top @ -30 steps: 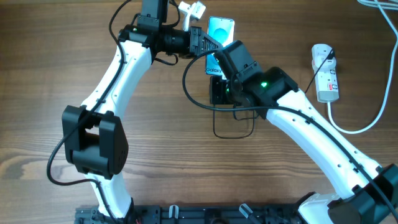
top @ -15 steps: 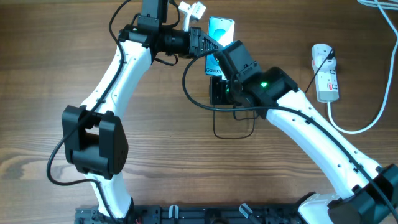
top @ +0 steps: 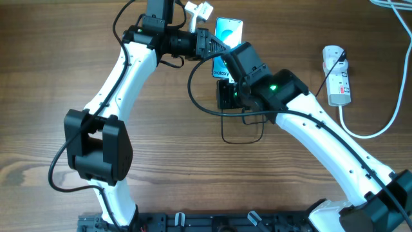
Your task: Plug charger to phone and switch on socket
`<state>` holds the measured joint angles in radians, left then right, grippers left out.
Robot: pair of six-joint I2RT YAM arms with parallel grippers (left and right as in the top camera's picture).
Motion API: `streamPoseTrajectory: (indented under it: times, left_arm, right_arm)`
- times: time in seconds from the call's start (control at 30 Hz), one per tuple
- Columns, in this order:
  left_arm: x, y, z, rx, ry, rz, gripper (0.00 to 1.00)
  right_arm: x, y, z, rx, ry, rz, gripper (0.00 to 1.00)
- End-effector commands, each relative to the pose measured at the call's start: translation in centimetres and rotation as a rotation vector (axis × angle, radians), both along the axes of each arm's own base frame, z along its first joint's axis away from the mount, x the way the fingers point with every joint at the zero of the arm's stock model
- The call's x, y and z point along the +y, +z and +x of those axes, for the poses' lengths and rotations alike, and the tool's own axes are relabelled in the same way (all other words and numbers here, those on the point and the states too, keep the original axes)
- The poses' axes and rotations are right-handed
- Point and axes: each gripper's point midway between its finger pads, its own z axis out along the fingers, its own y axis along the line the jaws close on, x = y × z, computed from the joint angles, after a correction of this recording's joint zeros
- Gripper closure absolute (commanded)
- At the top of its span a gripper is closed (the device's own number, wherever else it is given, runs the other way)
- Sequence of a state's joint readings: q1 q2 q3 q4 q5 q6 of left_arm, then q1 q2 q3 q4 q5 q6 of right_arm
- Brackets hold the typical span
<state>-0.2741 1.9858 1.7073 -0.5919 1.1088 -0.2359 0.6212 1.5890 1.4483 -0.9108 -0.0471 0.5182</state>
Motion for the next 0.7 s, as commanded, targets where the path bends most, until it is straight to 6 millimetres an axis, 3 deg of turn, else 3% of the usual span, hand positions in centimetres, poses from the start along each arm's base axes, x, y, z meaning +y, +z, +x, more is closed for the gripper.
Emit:
streamPoseTrajectory:
  times: [0.0,0.67]
  left_arm:
    - [-0.37,2.14,-1.01,-0.049,-0.048,-0.044,0.96]
    - [-0.48,2.68,-1.50,-0.035,-0.074,-0.078,0.96]
  right_arm:
    - [0.07,1.40,1.08,-0.059,-0.002,0.006,0.96]
    - [-0.32,1.00,0.56,-0.007,-0.072,0.020,0.96]
